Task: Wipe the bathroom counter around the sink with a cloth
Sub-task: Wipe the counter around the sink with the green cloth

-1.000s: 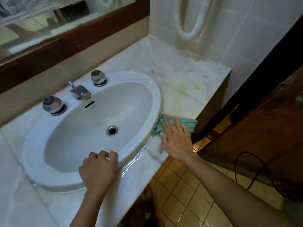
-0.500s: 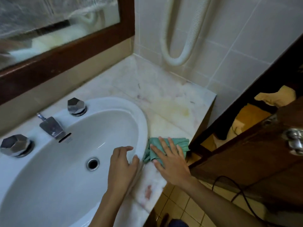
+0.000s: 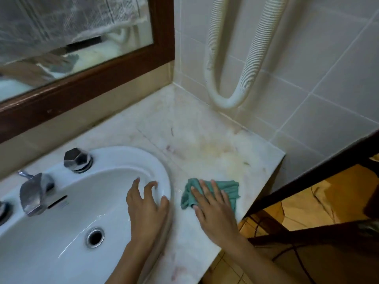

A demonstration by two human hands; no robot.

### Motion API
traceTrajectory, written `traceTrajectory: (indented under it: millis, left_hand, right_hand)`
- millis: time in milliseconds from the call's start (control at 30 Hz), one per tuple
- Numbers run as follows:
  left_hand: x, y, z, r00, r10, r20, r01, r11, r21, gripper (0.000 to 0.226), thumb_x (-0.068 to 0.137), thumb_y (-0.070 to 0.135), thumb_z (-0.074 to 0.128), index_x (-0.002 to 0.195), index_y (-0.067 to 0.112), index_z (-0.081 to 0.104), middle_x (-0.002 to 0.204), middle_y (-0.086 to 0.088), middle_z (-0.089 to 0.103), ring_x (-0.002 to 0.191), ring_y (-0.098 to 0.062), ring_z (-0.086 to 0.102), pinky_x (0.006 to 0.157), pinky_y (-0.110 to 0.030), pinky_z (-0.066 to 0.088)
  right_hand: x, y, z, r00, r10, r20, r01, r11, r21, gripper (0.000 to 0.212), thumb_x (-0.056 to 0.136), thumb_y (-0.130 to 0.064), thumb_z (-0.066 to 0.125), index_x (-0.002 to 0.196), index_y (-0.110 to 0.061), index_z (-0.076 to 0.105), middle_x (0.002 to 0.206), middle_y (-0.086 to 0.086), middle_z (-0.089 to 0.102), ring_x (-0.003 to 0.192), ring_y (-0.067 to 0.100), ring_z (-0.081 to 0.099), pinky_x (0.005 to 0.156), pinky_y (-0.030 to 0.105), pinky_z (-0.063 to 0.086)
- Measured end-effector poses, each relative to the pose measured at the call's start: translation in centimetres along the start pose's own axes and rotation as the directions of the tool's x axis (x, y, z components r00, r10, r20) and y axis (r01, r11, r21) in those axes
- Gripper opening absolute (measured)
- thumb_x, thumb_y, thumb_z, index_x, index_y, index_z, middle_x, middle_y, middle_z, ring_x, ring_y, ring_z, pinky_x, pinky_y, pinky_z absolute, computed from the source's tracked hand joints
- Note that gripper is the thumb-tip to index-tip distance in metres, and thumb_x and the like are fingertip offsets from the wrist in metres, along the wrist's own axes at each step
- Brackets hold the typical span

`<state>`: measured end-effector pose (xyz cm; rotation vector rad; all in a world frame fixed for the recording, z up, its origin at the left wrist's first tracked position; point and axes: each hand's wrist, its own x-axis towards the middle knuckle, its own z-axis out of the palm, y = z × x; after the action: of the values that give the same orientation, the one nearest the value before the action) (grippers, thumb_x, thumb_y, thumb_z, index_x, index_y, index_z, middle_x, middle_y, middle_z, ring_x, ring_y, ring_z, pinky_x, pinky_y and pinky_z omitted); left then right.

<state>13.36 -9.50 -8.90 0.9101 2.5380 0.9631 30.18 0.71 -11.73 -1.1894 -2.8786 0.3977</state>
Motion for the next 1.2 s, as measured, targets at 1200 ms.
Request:
traceTrajectory:
  millis: [1200]
  left_hand:
    - [1.4,2.4,2.8,0.987,-0.162,-0.018,0.162,0.987,0.012,0.063,0.086,0.052,0.056,0.142,0.032,0.033,0.154,0.023,-0.015,0.123,-0.024,0.054,0.087,-0.04,0.052]
  right_hand:
    - [27.1,7.6,-4.6,0.976,0.201,0.085,-0.197,0.979,-0.049,0.058,0.098,-0.056,0.014,0.151,-0.041,-0.003,0.162,-0.003,-0.011,0.148,0.028,-0.011,0.118,0.05,-0.004]
